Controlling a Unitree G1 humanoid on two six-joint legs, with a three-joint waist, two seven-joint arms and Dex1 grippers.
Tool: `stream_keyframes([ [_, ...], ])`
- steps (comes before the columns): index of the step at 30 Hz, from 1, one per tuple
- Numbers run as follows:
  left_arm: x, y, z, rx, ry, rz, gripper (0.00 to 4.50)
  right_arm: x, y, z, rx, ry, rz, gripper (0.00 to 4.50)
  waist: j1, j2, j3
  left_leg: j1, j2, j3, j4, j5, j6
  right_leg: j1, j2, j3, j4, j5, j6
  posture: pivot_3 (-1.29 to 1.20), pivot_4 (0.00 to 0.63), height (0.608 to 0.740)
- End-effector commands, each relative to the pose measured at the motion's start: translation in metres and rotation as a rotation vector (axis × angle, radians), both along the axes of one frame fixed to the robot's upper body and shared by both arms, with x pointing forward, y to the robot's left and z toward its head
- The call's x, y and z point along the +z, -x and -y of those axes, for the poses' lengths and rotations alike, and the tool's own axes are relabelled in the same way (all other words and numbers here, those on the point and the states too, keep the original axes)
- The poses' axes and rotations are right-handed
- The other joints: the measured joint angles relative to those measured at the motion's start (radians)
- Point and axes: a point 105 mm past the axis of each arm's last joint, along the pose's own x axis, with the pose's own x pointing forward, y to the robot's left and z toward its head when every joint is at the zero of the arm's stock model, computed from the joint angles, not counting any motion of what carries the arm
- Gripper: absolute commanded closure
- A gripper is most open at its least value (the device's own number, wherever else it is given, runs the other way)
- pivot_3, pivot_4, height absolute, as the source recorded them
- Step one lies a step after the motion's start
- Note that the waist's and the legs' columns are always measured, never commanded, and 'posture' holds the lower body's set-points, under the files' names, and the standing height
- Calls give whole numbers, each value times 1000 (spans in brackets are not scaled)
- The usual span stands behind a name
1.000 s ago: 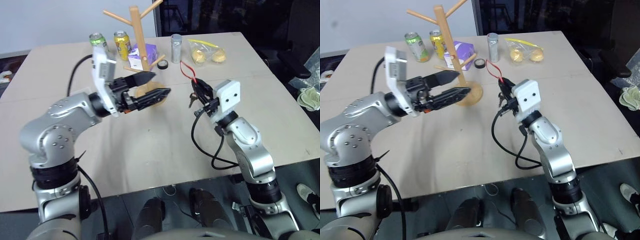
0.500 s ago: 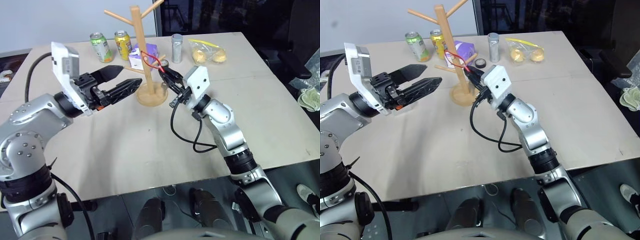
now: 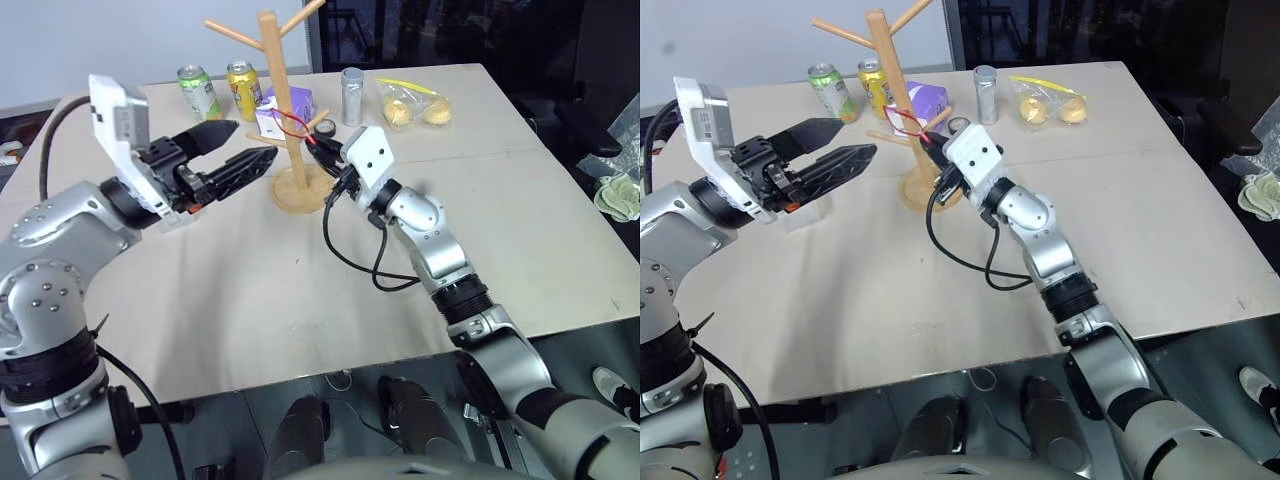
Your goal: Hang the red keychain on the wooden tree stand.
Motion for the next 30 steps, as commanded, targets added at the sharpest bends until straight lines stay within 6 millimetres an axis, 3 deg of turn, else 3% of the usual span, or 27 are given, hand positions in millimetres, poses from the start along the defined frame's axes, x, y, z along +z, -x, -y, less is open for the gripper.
stream_keyframes([
  [1,8,3,1,1,-18,47,0,19,-2,0,-21,-41,38,4455,0,0,0,0,0,0,0,0,0,0,0,0,0,0,0,0,150,740],
  [16,11,1,4,-15,-19,59,0,27,5,2,-5,-59,110,4455,0,0,0,0,0,0,0,0,0,0,0,0,0,0,0,0,150,740],
  [30,12,-1,5,-18,-28,66,0,19,-10,0,-39,-31,-11,4455,-1,0,0,0,0,0,0,0,0,0,0,0,0,0,0,0,150,740],
])
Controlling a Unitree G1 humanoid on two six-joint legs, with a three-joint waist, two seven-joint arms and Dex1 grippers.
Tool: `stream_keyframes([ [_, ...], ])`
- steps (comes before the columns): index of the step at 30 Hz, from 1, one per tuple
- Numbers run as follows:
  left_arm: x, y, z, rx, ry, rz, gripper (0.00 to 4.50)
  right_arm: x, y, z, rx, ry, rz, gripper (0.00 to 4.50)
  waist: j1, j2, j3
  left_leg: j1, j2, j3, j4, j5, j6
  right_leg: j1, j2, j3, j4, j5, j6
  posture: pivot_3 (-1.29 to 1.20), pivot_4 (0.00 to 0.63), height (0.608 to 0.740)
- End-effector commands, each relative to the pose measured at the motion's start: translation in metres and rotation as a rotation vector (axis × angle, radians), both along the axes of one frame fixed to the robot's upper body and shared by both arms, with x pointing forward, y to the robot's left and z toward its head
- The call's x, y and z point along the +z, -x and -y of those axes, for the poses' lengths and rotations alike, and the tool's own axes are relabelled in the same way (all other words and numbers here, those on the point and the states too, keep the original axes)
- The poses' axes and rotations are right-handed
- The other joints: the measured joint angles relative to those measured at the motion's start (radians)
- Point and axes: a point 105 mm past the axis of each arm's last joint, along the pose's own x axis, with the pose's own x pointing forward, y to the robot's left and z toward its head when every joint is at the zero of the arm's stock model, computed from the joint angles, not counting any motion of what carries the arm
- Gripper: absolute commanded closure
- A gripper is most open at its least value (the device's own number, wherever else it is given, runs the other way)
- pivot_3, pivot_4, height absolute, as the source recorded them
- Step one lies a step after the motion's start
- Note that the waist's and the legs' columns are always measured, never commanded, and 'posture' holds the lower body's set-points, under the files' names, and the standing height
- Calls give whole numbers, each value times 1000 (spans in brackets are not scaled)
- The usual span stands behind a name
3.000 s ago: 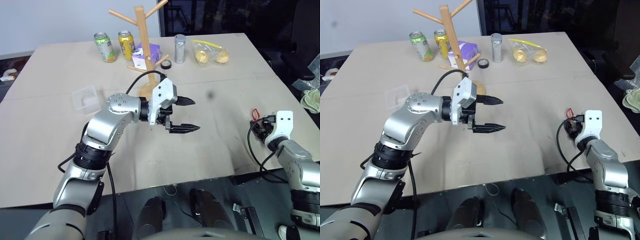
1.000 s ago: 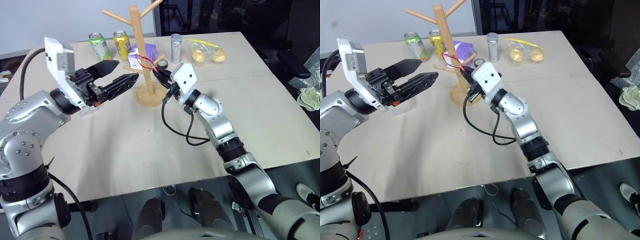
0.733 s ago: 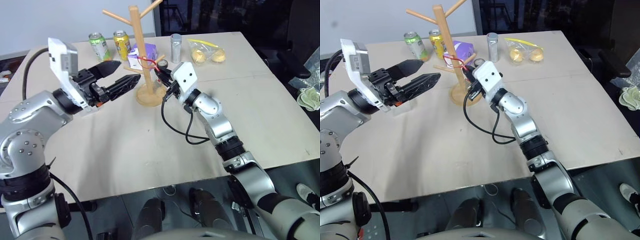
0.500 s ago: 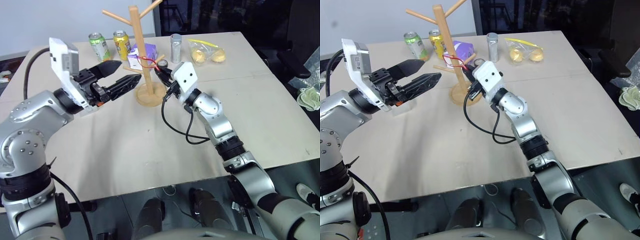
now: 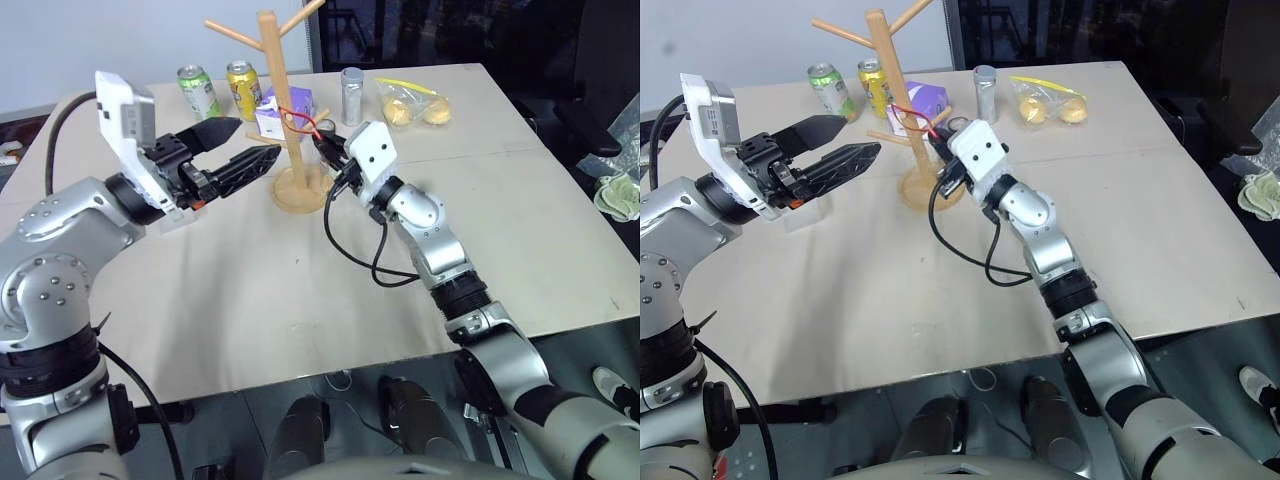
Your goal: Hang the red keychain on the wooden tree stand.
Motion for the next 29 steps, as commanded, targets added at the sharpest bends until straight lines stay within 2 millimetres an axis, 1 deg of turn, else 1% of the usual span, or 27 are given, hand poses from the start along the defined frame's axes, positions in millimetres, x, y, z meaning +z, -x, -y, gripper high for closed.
stream_keyframes([
  [1,11,3,2,-5,-14,55,0,18,1,-6,11,-24,8,4455,0,0,0,0,0,0,0,0,0,0,0,0,0,0,0,0,150,740],
  [9,9,1,-1,4,-20,46,0,12,1,-8,23,29,-39,4455,0,0,0,0,0,0,0,0,0,0,0,0,0,0,0,0,150,740],
  [11,7,-2,-3,23,-38,35,0,8,3,-5,47,49,-55,3711,0,0,0,0,0,0,0,0,0,0,0,0,0,0,0,0,150,740],
  [12,5,-3,-5,34,-49,27,0,7,4,-2,62,62,-61,3517,0,0,0,0,0,0,0,0,0,0,0,0,0,0,0,0,150,740],
  [13,4,-4,-6,42,-59,22,0,5,6,2,77,78,-67,3085,0,0,0,0,0,0,0,0,0,0,0,0,0,0,0,0,150,740],
  [14,3,-5,-8,46,-65,14,0,4,7,9,89,96,-71,2679,0,0,0,0,0,0,0,0,0,0,0,0,0,0,0,0,150,740],
  [16,1,-7,-14,60,-89,-6,0,4,10,25,113,138,-83,1557,2,0,0,0,0,0,0,0,0,0,0,0,-1,0,0,0,150,740],
  [18,-1,-8,-20,69,-113,-19,0,7,13,42,120,170,-95,908,3,0,1,-1,-1,0,0,0,0,0,-1,-1,-1,0,0,0,150,740],
  [19,-2,-9,-23,75,-133,-27,0,10,14,50,122,181,-103,333,2,0,1,-1,-1,0,0,0,0,0,-1,-1,-1,0,0,0,150,740],
  [20,-3,-10,-27,79,-155,-35,0,14,16,60,127,191,-113,46,1,1,1,-1,-1,0,0,0,0,0,-1,-1,-1,0,0,0,150,740],
  [22,-5,-11,-35,81,-201,-56,0,24,22,75,149,209,-144,46,1,1,1,-1,-1,0,-1,0,0,0,-1,0,-2,-1,0,0,150,740],
  [25,-7,-12,-50,81,-263,-79,0,41,38,92,217,234,-193,46,-1,2,3,-1,0,0,-1,0,0,-1,1,0,-1,-2,-2,0,150,740],
  [29,-5,-17,-66,92,-317,-85,0,56,54,102,260,253,-215,46,-1,3,3,0,1,0,-3,0,0,-1,1,-1,-1,-3,-3,0,150,740],
])
